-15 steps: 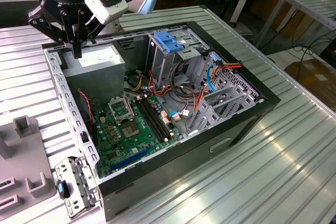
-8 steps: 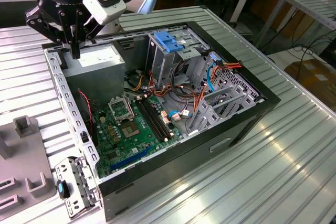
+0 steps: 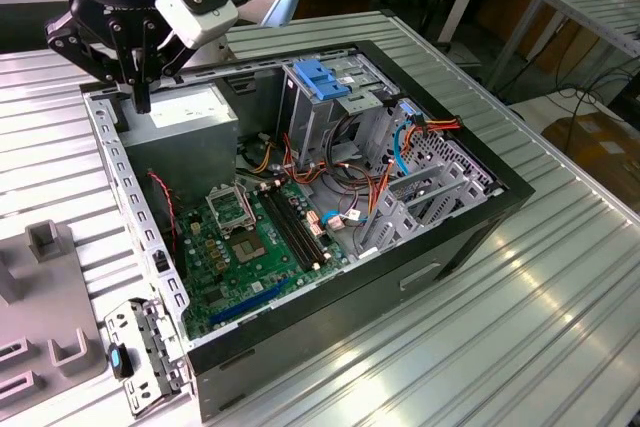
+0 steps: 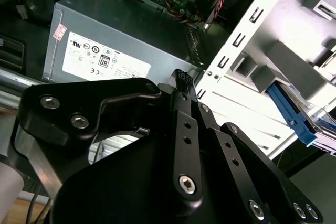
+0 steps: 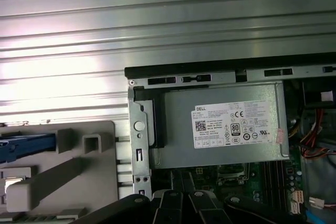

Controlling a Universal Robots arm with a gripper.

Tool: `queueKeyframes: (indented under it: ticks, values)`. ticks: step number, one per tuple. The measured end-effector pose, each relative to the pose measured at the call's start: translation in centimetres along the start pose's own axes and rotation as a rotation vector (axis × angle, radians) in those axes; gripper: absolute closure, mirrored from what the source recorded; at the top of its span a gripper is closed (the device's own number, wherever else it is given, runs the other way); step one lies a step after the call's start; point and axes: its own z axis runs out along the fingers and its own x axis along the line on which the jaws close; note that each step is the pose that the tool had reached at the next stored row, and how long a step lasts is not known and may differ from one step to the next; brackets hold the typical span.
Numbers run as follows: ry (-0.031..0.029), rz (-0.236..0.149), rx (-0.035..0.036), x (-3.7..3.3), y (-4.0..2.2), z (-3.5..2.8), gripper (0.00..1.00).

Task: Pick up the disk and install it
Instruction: 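Reach for the disk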

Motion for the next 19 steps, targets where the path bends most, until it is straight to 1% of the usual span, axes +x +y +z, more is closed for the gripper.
queueKeyframes:
  ticks: [7,19]
  values:
    - [0.0031,0.0,0.0002,0.12,-0.01,0.05,0.89]
    - [0.0125,0.001,0.0009,0.36,-0.03,0.18,0.89]
